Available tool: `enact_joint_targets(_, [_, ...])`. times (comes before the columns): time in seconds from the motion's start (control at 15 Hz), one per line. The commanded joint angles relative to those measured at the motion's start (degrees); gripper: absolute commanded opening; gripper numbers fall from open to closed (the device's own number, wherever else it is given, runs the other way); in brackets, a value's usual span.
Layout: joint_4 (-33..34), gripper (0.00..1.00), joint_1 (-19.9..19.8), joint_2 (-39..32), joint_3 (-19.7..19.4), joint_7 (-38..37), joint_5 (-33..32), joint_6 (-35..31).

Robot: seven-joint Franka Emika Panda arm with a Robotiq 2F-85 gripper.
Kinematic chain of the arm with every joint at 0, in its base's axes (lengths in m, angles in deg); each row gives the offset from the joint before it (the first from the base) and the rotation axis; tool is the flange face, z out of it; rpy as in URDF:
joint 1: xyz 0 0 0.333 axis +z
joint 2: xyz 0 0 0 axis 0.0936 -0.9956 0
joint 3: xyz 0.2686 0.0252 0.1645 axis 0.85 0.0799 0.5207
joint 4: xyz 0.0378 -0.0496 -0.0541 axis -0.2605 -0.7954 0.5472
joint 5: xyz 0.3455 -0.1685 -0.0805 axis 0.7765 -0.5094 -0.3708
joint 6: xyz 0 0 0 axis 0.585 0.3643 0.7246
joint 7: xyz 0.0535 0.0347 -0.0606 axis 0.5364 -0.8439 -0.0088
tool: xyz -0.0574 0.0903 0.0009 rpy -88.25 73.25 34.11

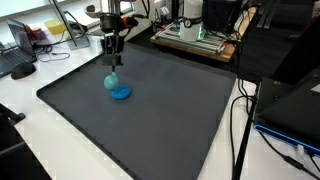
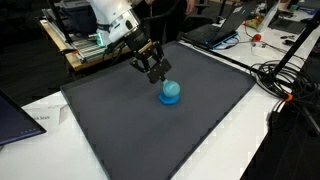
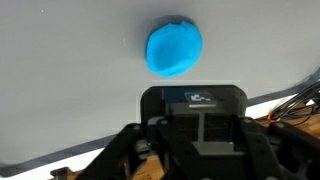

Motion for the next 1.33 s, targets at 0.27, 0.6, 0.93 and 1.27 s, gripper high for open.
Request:
enact_joint_targets(0.27, [-3.58,0.22,2.25,1.89,3.78,2.58,6.99,-11.35])
enact_joint_targets(0.6, [-5.00,0.22,5.08,2.09,5.33,-0.18,5.54,-16.62])
enact_joint_targets(0.93, [-5.47,0.22,8.03,2.01,5.59,-3.07,3.73,-20.60])
enact_joint_targets(1.27, [-7.14,0.22,9.69,2.82,3.38,-9.49,-0.55,-18.82])
